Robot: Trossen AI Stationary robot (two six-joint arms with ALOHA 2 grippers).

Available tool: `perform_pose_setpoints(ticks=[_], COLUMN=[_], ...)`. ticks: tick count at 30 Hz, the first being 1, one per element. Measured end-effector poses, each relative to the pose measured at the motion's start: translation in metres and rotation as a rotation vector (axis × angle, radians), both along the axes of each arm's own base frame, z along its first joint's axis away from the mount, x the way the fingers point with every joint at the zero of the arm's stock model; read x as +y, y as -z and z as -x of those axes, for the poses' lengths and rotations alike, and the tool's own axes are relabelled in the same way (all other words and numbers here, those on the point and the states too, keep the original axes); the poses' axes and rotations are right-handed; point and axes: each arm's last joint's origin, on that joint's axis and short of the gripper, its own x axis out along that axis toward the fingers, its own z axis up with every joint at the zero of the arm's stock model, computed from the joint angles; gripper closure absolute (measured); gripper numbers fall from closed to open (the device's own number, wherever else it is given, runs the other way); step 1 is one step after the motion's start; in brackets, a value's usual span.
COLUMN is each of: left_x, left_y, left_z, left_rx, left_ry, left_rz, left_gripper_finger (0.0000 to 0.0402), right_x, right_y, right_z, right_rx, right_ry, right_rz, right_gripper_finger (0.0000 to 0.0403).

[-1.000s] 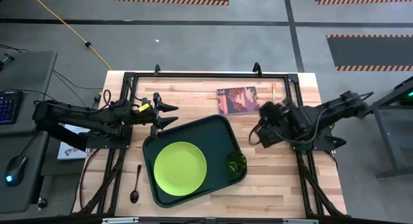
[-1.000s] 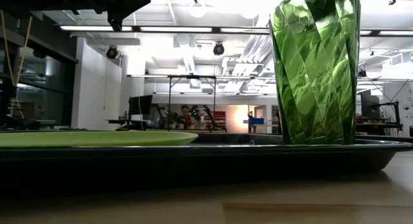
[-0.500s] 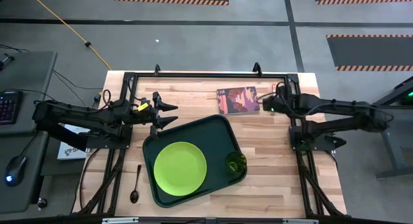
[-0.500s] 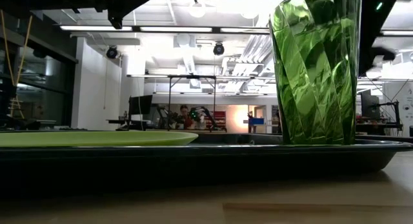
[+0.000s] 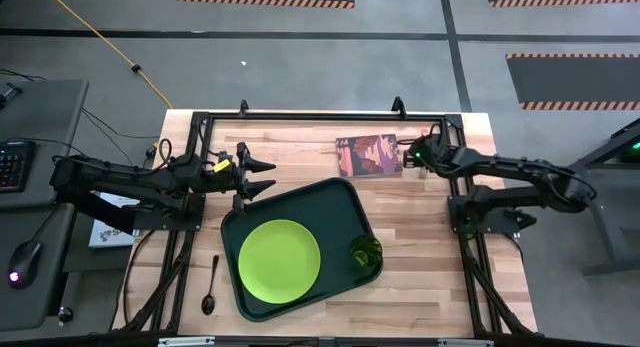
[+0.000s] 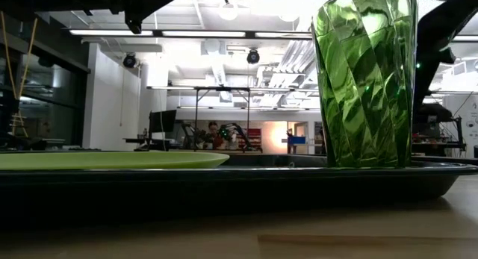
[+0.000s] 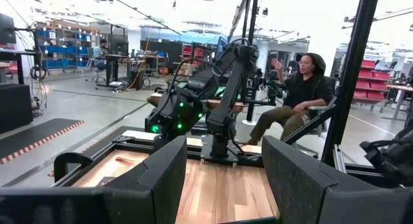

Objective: Pick and place plate/cup/fork/spoon on tray
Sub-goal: Put the orange fork on the black tray to the right of the green plate

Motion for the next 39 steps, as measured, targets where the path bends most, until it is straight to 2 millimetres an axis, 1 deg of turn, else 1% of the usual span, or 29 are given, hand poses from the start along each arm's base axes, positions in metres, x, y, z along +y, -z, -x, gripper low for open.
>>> perform_pose_setpoints(ticks=[3,9,17,19,23,27,29,32,33,36,39], left_x=[0.0,0.0,0.0,0.0,0.0,0.0,0.0,0.0,0.0,0.0,0.0], left_y=[0.0,0.0,0.0,0.0,0.0,0.0,0.0,0.0,0.0,0.0,0.0], left_z=[0.0,0.0,0.0,0.0,0.0,0.0,0.0,0.0,0.0,0.0,0.0], left_rx=[0.001,0.001,0.001,0.001,0.001,0.001,0.002,0.002,0.002,0.002,0.002], left_ry=[0.0,0.0,0.0,0.0,0.0,0.0,0.0,0.0,0.0,0.0,0.0], left_rz=[0.0,0.0,0.0,0.001,0.001,0.001,0.0,0.001,0.0,0.0,0.0], left_gripper_finger=[0.0209,0.0209,0.0209,0.0209,0.0209,0.0209,0.0209,0.0209,0.0209,0.0209,0.0209], right_x=[-0.002,-0.007,-0.012,-0.012,-0.013,-0.013,-0.013,-0.012,-0.012,-0.01,-0.008], right_y=[0.01,0.024,0.041,0.043,0.045,0.045,0.046,0.044,0.043,0.036,0.028], right_z=[0.002,-0.004,-0.01,-0.011,-0.011,-0.01,-0.008,-0.008,-0.007,-0.006,-0.003], right_rx=[0.026,0.049,0.11,0.125,0.138,0.146,0.178,0.198,0.201,0.196,0.194], right_ry=[0.039,0.041,0.049,0.056,0.064,0.067,0.062,0.03,0.021,0.006,-0.014], right_rz=[-0.006,-0.03,-0.044,-0.044,-0.035,-0.027,-0.024,-0.024,-0.023,-0.009,0.01], right_gripper_finger=[0.0217,0.0217,0.0218,0.0225,0.0262,0.0316,0.0346,0.039,0.0396,0.0393,0.0399])
